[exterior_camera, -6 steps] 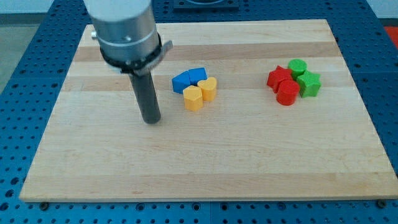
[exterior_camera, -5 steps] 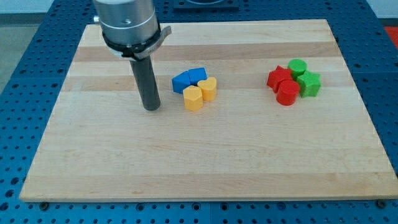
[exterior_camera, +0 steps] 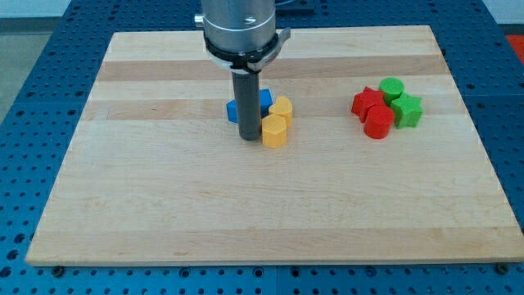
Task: Push the yellow hexagon into red blocks
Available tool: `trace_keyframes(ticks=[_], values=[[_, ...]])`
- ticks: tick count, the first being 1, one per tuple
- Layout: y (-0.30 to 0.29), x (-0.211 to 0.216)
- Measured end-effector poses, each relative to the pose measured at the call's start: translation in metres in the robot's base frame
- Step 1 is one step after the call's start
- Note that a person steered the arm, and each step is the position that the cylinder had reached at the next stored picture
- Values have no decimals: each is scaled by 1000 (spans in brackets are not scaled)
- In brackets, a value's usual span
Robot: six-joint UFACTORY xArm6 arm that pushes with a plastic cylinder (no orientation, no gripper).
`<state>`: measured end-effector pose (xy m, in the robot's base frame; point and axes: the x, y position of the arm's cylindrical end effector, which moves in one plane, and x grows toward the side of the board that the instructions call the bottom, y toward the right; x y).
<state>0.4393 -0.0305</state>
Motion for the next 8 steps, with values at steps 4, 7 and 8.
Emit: trace_keyframes(ticks=[4, 7, 8], values=[[61, 12], [93, 32], [105, 23]])
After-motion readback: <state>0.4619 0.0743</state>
